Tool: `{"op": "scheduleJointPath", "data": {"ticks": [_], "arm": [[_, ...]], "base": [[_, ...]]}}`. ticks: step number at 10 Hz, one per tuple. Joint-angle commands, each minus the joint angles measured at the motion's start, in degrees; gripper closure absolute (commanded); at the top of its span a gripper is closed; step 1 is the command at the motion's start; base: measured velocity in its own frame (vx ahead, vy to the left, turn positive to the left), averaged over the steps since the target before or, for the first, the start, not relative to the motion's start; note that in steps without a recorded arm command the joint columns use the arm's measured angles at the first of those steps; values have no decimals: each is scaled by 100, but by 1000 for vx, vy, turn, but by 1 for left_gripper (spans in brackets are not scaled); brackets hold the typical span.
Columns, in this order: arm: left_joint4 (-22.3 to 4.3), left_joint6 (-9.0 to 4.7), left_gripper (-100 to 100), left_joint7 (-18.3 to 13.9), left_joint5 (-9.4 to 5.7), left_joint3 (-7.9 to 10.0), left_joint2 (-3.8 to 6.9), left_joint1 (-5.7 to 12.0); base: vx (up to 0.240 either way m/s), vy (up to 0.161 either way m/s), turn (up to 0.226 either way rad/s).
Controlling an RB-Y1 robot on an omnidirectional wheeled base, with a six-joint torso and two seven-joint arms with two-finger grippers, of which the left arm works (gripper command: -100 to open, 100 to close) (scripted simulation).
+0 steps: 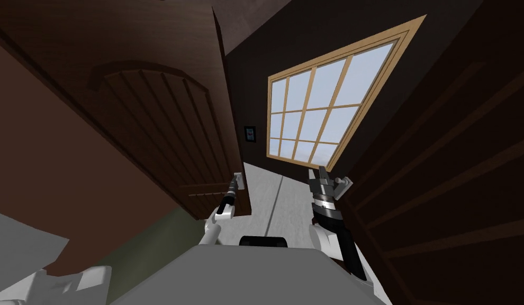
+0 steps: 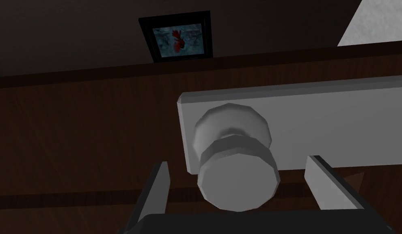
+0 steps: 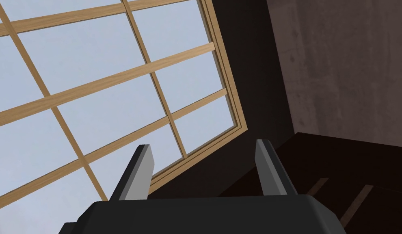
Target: Push the door open
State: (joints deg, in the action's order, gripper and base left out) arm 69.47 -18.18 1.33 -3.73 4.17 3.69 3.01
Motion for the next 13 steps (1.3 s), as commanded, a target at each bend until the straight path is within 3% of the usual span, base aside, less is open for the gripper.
{"op": "scheduleJointPath", "data": {"ticks": [1,2,7,13], "arm": [[0,0,-100,0,0,0,0,0],[0,0,100,0,0,0,0,0],[0,0,100,0,0,0,0,0],[43,81,100,61,-72,329,13,-35]], "base": [[85,-8,-1],[-9,1,4],[-18,1,-2],[154,-62,47]]}}
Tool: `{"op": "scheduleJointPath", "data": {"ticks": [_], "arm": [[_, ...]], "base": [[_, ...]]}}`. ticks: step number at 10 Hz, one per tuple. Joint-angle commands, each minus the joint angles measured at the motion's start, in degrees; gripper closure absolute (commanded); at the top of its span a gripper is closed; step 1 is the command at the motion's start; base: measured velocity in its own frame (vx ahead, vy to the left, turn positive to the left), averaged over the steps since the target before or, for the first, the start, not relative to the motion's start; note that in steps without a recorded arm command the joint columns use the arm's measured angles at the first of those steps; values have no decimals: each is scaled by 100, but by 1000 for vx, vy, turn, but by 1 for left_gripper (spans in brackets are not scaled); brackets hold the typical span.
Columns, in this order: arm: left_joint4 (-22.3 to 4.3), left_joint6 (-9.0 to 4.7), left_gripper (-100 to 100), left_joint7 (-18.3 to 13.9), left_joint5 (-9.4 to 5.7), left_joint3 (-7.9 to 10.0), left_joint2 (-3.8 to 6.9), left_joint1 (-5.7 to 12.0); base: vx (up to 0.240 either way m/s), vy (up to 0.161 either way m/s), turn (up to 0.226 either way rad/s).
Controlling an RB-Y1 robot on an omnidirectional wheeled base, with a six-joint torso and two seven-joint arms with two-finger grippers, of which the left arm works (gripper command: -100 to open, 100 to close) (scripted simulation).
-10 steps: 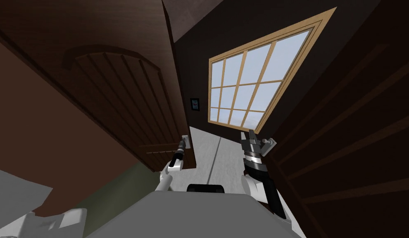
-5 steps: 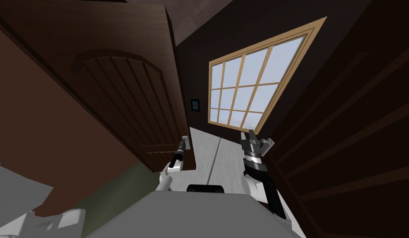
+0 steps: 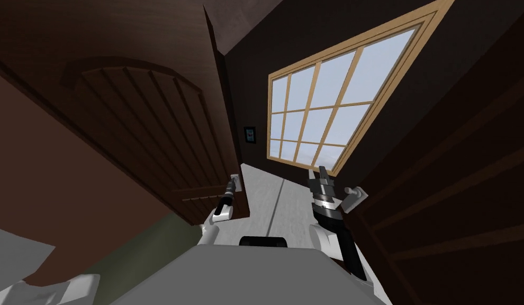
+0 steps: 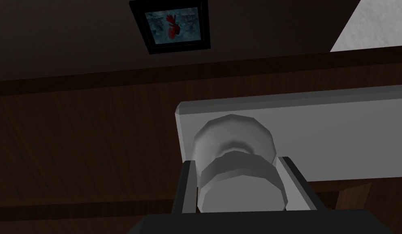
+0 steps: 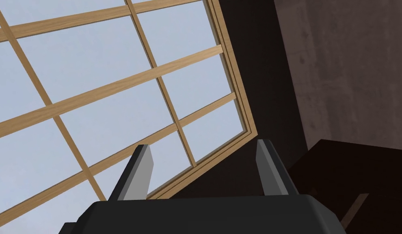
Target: Push the door open
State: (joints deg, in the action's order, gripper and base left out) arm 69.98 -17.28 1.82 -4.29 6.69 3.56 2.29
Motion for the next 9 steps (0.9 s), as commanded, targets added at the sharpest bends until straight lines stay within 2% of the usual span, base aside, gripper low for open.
{"op": "scheduleJointPath", "data": {"ticks": [1,6,7,9], "arm": [[7,8,100,26,-34,158,20,31],[64,72,100,83,-105,477,-46,12],[47,72,100,78,-96,432,-43,-10],[90,77,100,104,-122,575,-14,-31]], "base": [[205,-97,72],[198,-85,65],[93,-31,29],[179,-40,39]]}}
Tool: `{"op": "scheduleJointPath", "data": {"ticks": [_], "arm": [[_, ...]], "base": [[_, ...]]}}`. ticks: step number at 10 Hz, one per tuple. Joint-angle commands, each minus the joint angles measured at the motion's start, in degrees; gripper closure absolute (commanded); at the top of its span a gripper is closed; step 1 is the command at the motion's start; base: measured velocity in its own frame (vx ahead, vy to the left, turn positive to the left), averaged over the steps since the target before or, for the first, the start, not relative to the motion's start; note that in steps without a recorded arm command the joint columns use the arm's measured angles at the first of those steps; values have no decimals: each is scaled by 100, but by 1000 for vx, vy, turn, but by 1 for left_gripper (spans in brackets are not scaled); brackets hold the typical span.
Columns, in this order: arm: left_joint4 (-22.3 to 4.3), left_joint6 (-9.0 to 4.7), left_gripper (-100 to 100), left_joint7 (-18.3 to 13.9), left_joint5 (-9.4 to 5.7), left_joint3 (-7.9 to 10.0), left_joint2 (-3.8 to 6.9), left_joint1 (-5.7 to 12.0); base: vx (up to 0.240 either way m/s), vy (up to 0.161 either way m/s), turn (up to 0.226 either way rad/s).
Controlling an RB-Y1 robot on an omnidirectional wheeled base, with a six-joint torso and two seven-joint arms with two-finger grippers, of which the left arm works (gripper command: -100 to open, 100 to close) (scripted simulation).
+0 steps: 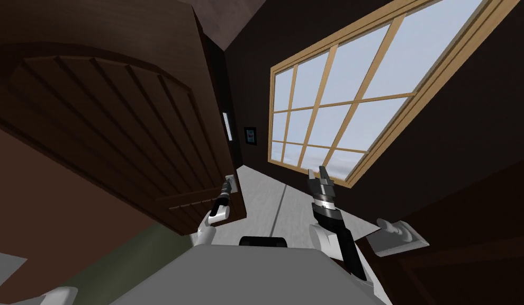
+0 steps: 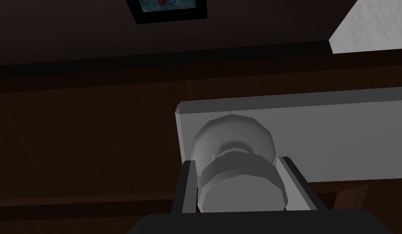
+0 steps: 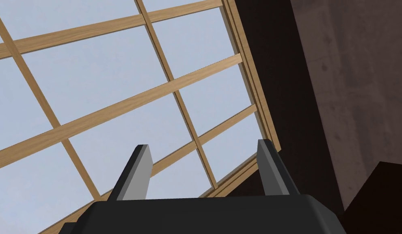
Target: Push the door open
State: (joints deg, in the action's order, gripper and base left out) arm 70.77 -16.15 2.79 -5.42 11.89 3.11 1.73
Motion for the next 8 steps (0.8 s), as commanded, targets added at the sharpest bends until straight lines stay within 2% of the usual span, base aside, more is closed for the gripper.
{"op": "scheduleJointPath", "data": {"ticks": [1,5,8], "arm": [[26,-34,100,21,-20,119,37,13],[97,-23,100,89,-73,426,24,-49],[153,-14,100,142,-114,668,-35,-98]], "base": [[209,-62,46],[207,-58,63],[204,-69,69]]}}
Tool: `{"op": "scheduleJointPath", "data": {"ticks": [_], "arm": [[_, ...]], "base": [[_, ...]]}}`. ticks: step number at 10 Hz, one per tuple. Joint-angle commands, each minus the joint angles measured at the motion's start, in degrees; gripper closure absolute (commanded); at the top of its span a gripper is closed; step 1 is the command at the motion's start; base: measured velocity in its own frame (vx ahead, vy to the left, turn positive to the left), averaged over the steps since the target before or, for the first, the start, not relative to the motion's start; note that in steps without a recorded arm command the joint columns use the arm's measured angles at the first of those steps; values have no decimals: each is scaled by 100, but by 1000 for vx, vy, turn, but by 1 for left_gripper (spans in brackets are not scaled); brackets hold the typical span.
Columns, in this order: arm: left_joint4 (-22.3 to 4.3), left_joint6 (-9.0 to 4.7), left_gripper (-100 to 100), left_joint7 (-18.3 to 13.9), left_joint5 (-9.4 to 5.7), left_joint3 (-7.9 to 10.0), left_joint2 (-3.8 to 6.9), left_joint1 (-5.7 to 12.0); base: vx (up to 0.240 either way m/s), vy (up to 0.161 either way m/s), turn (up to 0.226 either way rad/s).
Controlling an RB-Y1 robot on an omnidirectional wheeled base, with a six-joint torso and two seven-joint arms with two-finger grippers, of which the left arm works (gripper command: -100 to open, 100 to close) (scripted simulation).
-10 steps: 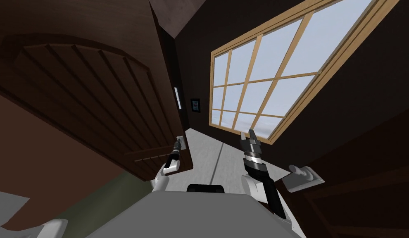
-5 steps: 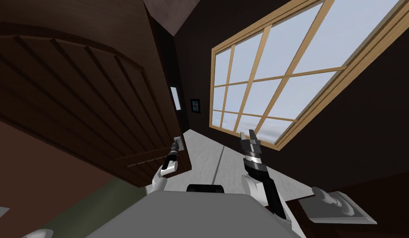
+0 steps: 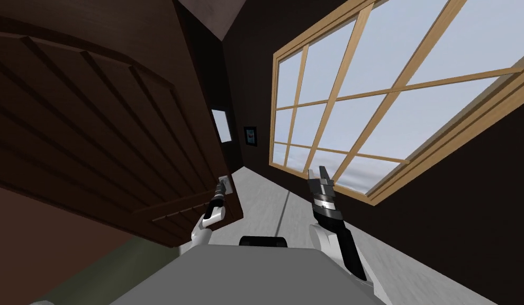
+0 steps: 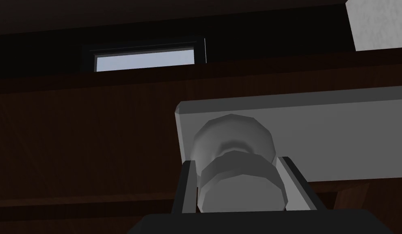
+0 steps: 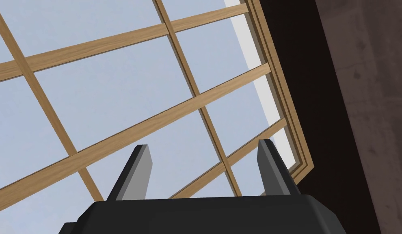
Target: Push the door open
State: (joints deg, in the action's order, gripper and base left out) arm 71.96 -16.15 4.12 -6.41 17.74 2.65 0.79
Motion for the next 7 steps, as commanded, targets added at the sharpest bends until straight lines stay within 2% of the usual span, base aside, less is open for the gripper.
{"op": "scheduleJointPath", "data": {"ticks": [1,2,3,4,7], "arm": [[44,-12,100,19,-24,132,-7,-14],[54,-10,100,29,-31,176,-26,-23],[17,-10,100,17,-25,132,-18,-48],[55,-16,100,37,-46,240,21,-64],[110,-9,100,80,-80,433,47,-104]], "base": [[214,-70,63],[218,-57,50],[98,-21,33],[134,-19,28],[216,-24,50]]}}
